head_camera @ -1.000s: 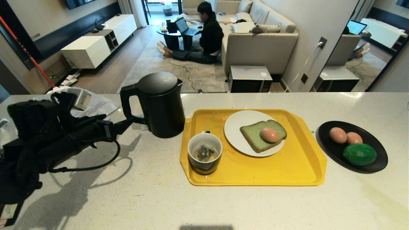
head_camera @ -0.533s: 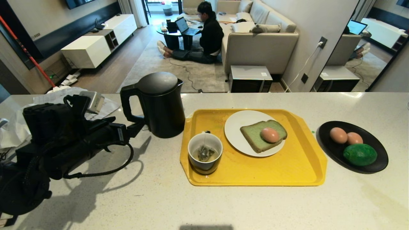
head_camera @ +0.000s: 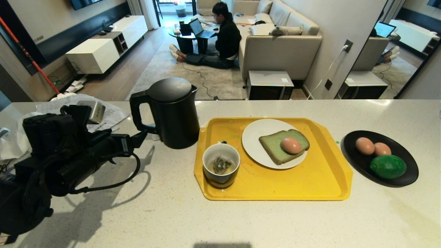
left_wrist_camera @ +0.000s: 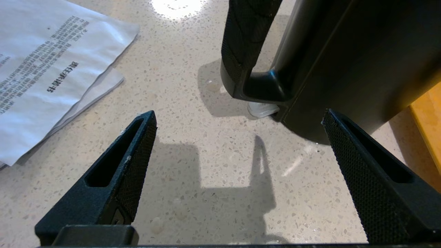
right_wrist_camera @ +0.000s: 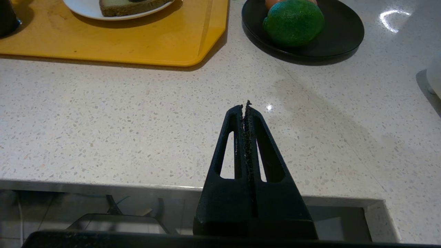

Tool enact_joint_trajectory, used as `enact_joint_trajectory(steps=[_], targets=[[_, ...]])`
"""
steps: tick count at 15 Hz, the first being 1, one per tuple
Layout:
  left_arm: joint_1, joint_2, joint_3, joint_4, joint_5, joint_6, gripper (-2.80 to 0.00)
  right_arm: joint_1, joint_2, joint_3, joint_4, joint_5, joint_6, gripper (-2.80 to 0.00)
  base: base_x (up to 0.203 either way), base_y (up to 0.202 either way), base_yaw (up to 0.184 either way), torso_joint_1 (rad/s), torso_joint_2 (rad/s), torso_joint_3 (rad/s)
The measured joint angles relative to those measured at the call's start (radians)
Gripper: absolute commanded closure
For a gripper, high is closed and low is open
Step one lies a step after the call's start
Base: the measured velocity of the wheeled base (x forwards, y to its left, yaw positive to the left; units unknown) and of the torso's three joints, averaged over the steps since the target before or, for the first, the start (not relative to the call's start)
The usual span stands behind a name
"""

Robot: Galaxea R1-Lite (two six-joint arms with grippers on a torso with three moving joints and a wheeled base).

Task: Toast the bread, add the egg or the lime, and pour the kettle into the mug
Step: Pick up the kettle

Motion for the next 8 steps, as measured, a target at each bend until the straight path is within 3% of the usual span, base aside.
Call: enact_joint_trajectory(steps=[8], targets=[[0.0, 0.091, -0.139, -0.035, -0.014, 0.008, -2.8, 0.0, 0.0, 0.0, 0.0, 0.0, 0.0, 0.0, 0.0, 0.0, 0.0, 0.0, 0.0, 0.0]])
